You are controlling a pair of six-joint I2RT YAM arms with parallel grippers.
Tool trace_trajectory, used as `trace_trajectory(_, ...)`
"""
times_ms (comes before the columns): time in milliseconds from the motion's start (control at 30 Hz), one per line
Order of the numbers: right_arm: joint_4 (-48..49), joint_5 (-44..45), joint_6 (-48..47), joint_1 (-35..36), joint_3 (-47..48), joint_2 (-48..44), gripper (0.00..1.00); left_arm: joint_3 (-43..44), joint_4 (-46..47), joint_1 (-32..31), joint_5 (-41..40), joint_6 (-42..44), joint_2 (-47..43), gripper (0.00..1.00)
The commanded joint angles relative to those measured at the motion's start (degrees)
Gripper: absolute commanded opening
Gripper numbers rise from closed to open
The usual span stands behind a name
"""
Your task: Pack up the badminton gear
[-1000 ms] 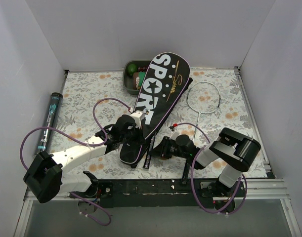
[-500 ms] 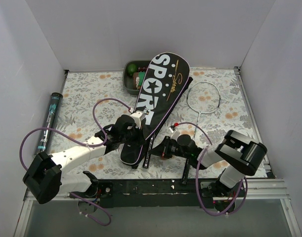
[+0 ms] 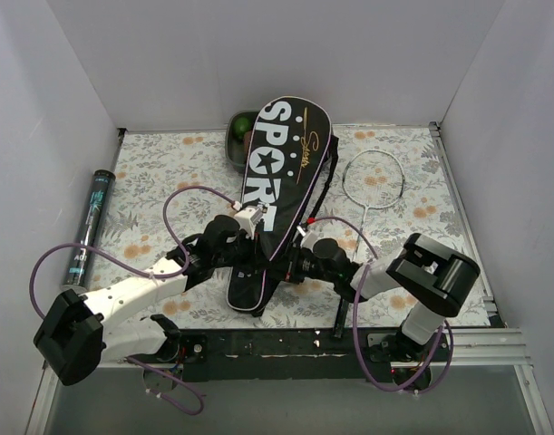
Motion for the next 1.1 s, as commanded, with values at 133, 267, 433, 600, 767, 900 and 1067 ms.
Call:
trace_trajectory(133,17.13,-2.24,-1.91,0.14,4.46,7.08,0.01,-1.93,3.62,-0.46,8.91,-3.56,-4.41,0.00)
trace_trajectory(267,23.91,-9.17,0.19,0.23,7.97,13.24,0.06,-2.64,5.73,-0.46,10.41,-4.00,-3.10,0.00)
trace_trajectory(433,25.43,-12.26,-0.06,0.06,8.07,13.97,0.22,-2.11,6.35,-0.46,9.88,-3.74,-2.83,0.00)
trace_trajectory(600,13.75,-12.70,-6.63,-0.03,6.40,7.38,0.38,-1.76,5.82,-0.46,8.57,-3.30,-3.18,0.00)
trace_trajectory(767,-6.10,-7.96,-15.35,-0.73,5.61,-5.27,0.48,-2.55,6.17,-0.46,7.69,-3.48,-4.15,0.00)
trace_trajectory(900,-21.37,-5.50,-19.83,-3.81,4.20,-15.36,0.52,-3.51,6.53,-0.46,7.51,-3.65,-4.76,0.00)
trace_trajectory(1067,-36.34,0.56,-26.33,-5.39,6.74,-23.21,0.55,-4.13,6.44,-0.46,6.81,-3.65,-5.90,0.00)
